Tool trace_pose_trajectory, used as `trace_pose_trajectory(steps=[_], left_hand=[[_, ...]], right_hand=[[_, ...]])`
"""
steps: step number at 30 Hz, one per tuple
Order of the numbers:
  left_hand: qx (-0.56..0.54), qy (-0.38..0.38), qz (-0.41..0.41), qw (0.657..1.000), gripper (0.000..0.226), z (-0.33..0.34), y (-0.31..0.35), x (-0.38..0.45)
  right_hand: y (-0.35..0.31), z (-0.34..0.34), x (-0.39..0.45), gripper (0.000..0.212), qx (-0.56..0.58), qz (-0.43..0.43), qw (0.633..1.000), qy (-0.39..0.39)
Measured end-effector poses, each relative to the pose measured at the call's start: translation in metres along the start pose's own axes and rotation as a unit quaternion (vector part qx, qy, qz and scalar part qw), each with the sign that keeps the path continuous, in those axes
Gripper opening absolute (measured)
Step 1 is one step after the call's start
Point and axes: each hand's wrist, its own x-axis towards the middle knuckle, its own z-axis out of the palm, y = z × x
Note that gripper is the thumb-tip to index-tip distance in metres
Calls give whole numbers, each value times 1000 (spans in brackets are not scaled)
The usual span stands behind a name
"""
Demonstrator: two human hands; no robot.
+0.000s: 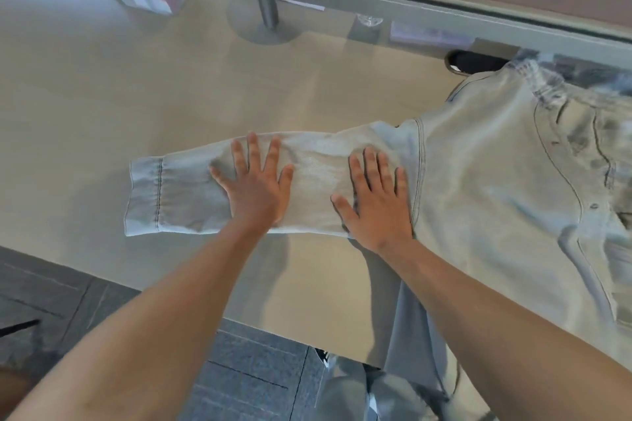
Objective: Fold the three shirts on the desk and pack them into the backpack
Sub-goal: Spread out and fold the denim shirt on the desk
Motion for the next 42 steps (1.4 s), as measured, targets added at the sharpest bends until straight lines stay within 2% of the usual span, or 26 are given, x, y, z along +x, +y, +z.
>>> trace_pose_trajectory(steps=[3, 5, 7, 9, 13, 16, 19, 22, 25, 27, 29, 33, 37, 39, 42], left_hand=[[-52, -21, -22, 998, 66, -10, 28, -13], [-48, 12, 23, 999, 66, -14, 60, -37], [-51, 33, 80, 995, 67, -13, 95, -68], [-61, 23, 127, 990, 67, -8, 131, -96], [-19, -31, 178, 983, 69, 26, 178, -132], [14, -29, 172, 985, 72, 51, 178, -135], [21, -17, 167, 986, 70, 56, 170, -124], [17, -38, 136, 990, 70, 49, 179, -124], [-35, -42, 100, 994, 68, 39, 209, -151], [-30, -4, 146, 989, 69, 37, 232, -180], [-14, 10, 213, 977, 70, 39, 255, -209], [7, -52, 307, 950, 70, 55, 303, -258], [48, -103, 304, 946, 72, 85, 314, -278], [81, -83, 310, 944, 73, 96, 306, -277], [100, -45, 325, 939, 74, 103, 299, -275]], right_hand=[[8, -24, -3, 68, 144, -6, 989, -32], [23, -47, -21, 57, 220, 17, 975, 38], [50, -64, -57, 52, 188, 53, 973, 126], [84, -69, -96, 52, 126, 88, 975, 159], [155, -47, -159, 65, 20, 151, 985, 79], [189, -28, -186, 72, -10, 125, 992, 28], [205, -21, -189, 74, -9, 92, 995, 37], [204, -25, -189, 72, 34, 89, 994, 53], [203, -38, -210, 62, 101, 103, 983, 113], [212, -44, -237, 56, 86, 115, 978, 149], [227, -44, -267, 54, 66, 150, 976, 140], [262, -33, -319, 56, 83, 192, 972, 110], [281, -23, -343, 63, 114, 164, 977, 69], [289, -20, -347, 66, 135, 168, 974, 62], [295, -12, -350, 65, 90, 193, 975, 57]])
